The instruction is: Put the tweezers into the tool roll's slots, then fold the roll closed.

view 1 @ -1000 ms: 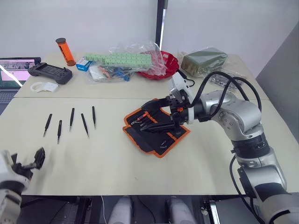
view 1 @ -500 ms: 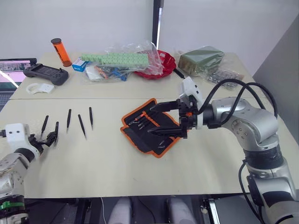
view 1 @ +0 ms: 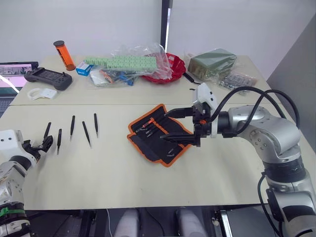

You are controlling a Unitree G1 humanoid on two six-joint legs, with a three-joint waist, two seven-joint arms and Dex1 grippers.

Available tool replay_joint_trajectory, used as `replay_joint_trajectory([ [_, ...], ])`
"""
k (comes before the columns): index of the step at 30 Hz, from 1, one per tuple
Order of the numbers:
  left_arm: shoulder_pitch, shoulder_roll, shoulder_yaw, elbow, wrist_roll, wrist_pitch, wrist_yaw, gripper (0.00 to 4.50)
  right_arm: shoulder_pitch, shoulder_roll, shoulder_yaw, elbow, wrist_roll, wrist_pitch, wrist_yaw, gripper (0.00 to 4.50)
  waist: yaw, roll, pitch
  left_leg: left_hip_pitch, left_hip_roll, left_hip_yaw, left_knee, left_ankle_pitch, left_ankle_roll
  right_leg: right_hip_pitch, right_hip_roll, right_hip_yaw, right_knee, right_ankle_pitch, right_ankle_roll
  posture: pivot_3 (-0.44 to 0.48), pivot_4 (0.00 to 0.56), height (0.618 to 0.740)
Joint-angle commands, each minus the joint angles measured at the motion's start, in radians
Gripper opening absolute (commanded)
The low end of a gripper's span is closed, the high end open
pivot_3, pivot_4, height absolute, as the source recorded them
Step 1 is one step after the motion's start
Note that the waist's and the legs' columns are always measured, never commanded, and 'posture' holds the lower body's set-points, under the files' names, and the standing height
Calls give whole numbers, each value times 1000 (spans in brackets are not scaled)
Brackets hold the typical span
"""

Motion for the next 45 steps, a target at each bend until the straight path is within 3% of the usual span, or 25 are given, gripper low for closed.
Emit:
replay_joint_trajectory([
  [1,-14,38,-29,20,34,1,-18,4477,-5,-1,-11,-21,6,-12,2,4500,0,0,0,0,0,0,0,0,0,0,0,0,0,0,0,0,150,740],
  [3,-35,45,-45,57,49,1,-18,4477,-6,-5,-10,-20,4,-12,4,4500,0,0,0,0,0,0,0,0,0,0,0,0,0,0,0,0,150,740],
  [4,-49,48,-53,80,55,2,-22,3917,-7,-7,-11,-18,3,-12,4,4500,2,0,0,0,0,0,0,0,0,0,0,0,0,0,0,0,150,740],
  [16,-137,46,-87,181,86,-26,-38,53,9,-18,-16,-32,-5,-3,-20,4500,8,0,0,1,-1,0,0,0,0,1,-1,0,1,0,0,0,150,740],
  [26,-145,71,-41,132,57,-37,-34,22,16,-35,-16,-26,-5,-15,-9,4500,8,0,0,0,-1,0,1,0,0,0,-1,0,1,0,0,0,150,740],
  [33,-147,102,-35,-157,-63,154,-112,22,92,-45,-26,-34,-84,-95,-64,4500,8,-2,0,-1,-1,-1,1,0,0,0,-1,-1,1,0,0,0,150,740],
  [39,-155,142,-145,-472,-200,356,-247,22,249,-1,-43,-17,-215,-254,-196,4500,8,-2,1,-1,-1,-1,1,0,0,1,-1,0,1,0,0,0,150,740],
  [40,-160,142,-161,-504,-222,383,-264,0,274,10,-49,-11,-218,-287,-193,3940,6,-2,1,-1,-1,0,1,0,0,1,-1,0,0,0,0,0,150,740],
  [45,-192,139,-309,-665,-272,452,-353,0,358,36,-64,25,-192,-282,-173,2324,-3,-2,1,0,0,0,1,0,0,1,0,0,1,0,0,0,150,740],
])
